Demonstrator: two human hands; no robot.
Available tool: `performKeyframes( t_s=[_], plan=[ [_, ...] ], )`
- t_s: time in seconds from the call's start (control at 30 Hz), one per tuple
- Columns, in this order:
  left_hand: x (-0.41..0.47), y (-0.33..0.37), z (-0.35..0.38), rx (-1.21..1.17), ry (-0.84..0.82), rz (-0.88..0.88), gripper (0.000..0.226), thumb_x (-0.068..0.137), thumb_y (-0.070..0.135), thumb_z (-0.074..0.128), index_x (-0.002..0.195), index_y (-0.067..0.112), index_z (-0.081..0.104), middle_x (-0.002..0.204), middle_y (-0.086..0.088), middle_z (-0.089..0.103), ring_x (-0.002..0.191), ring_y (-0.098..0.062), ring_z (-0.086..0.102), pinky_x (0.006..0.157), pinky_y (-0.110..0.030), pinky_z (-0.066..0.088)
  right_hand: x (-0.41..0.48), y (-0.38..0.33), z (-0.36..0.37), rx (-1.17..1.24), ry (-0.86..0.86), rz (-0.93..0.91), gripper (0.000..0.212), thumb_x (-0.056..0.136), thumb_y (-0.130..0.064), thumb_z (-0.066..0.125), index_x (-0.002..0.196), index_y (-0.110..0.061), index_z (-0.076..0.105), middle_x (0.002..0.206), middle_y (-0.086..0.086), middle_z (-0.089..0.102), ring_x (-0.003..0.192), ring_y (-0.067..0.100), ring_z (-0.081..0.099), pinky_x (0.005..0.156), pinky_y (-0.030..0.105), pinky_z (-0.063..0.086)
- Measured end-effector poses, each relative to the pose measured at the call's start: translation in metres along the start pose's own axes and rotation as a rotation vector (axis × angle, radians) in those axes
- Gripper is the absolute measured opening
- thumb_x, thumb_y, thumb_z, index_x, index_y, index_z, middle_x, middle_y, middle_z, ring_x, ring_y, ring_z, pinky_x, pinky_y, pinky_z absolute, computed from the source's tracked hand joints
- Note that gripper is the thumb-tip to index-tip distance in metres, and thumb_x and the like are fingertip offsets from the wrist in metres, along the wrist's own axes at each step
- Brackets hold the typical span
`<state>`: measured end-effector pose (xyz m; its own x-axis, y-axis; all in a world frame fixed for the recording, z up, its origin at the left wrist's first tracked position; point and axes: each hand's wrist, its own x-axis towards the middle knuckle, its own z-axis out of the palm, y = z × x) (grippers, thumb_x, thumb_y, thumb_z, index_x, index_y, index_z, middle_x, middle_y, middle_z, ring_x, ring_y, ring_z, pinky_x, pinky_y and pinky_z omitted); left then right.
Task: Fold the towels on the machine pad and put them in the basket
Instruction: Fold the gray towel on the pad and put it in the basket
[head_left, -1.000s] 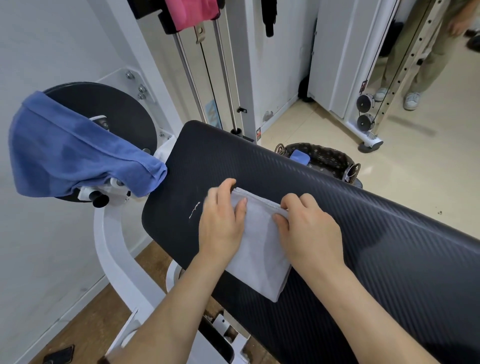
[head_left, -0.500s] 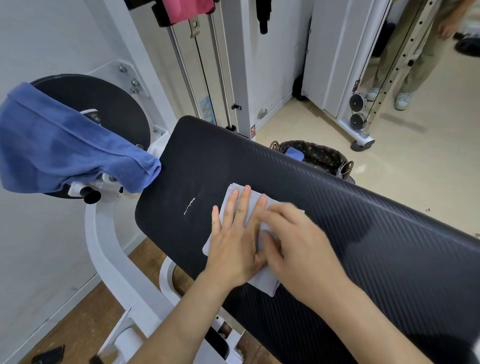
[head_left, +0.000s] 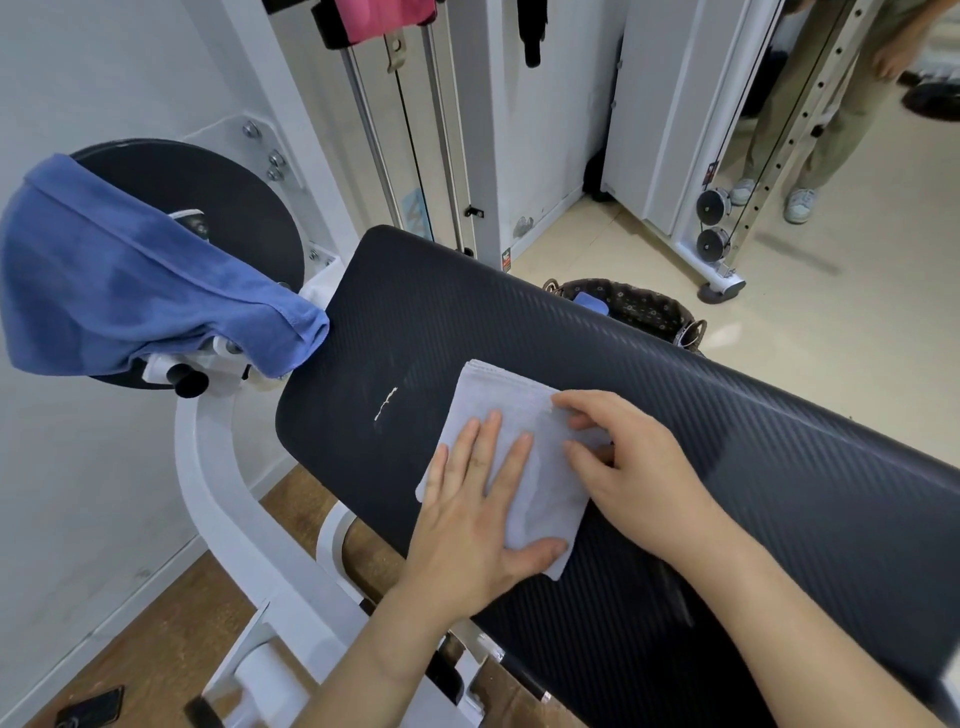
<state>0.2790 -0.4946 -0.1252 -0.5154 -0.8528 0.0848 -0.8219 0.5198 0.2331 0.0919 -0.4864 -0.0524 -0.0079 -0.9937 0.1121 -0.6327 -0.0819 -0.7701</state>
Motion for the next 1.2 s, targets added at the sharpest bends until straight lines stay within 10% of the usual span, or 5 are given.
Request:
performKeyframes(
  t_s=[0.23,0.43,0.77,1.2],
  plan=[
    [0.003,0.001,-0.014,0.015,-0.129,-0.010,0.095,0.072,0.076,0.018,0.142,0.037,-0.033,0.150,0.006,-0.042,0.138,-0.014,-0.038,0.119,-0.044,-0.010,-0.056,-0.004,0.036,-0.642,-0.073,-0.275,0.052,0.086,-0.040,0.052,0.129,-0.011,0.058,0.139,0.011,0.053,0.133,0.028,0.045,0.106,0.036,0.042],
    [-0.027,-0.024,-0.023,-0.243,0.058,0.076,0.071,0.080,0.037,0.069,0.143,0.025,0.038,0.158,0.008,0.020,0.147,-0.010,0.014,0.115,-0.034,0.028,-0.061,0.003,0.043,-0.827,-0.137,-0.230,0.073,0.084,-0.059,0.046,0.136,-0.008,0.051,0.148,0.012,0.044,0.140,0.029,0.036,0.108,0.057,0.028],
    [-0.024,-0.045,-0.009,0.006,0.143,0.158,0.056,0.078,0.019,0.076,0.131,0.021,0.058,0.141,0.001,0.052,0.129,-0.016,0.050,0.105,-0.030,0.037,-0.055,-0.004,0.065,-0.918,-0.156,-0.189,0.093,0.065,-0.049,0.079,0.130,0.010,0.051,0.139,0.035,0.042,0.131,0.048,0.041,0.114,0.054,0.019],
    [-0.082,0.007,-0.002,-0.117,-0.006,0.208,0.027,0.089,0.023,0.056,0.116,0.022,0.061,0.134,0.007,0.045,0.128,-0.008,0.038,0.078,-0.027,0.059,-0.103,0.001,0.031,-0.996,-0.235,-0.409,0.048,0.058,-0.025,0.084,0.096,0.002,0.073,0.098,0.024,0.071,0.089,0.039,0.069,0.080,0.048,0.057]
  ],
)
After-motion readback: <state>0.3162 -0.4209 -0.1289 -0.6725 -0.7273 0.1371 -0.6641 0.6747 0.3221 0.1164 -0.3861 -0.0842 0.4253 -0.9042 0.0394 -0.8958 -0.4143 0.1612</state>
